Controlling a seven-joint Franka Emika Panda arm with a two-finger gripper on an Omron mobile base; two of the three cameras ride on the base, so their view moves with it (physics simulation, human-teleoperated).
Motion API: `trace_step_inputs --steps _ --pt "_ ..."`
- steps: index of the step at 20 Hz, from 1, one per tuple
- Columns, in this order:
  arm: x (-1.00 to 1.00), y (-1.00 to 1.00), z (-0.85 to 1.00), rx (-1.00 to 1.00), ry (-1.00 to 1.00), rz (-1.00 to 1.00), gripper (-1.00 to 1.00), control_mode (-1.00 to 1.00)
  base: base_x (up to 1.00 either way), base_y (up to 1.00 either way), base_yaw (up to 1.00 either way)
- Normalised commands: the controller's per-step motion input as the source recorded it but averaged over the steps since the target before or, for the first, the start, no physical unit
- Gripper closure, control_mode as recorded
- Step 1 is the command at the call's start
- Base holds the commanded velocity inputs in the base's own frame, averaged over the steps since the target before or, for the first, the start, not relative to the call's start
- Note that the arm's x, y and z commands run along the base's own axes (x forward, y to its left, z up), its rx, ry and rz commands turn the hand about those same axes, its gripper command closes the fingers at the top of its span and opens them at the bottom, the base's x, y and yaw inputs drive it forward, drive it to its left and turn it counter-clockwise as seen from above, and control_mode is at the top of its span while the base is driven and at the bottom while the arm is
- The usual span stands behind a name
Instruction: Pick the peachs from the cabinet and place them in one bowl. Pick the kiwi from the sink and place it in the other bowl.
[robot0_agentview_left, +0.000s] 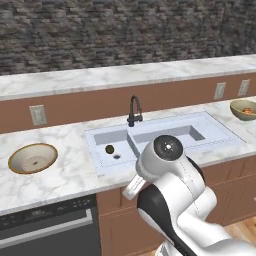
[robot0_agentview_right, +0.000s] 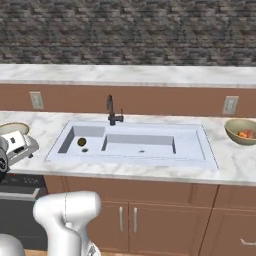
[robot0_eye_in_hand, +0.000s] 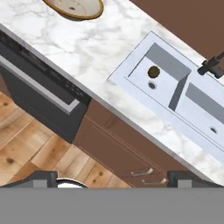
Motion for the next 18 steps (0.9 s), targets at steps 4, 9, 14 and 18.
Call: trace_step_inputs --steps 4,9,14,18 --pt "0.00 0.00 0.00 0.00 0.00 0.00 -1.00 1.00 0.01 0.65 -0.03" --pt "0.00 0.00 0.00 0.00 0.00 0.00 -1.00 1.00 0.33 0.08 -0.02" --pt "0.00 0.00 0.00 0.00 0.00 0.00 -1.00 1.00 0.71 0.18 -0.05" --pt "0.00 0.00 0.00 0.00 0.00 0.00 -1.00 1.00 0.62 0.29 -0.06"
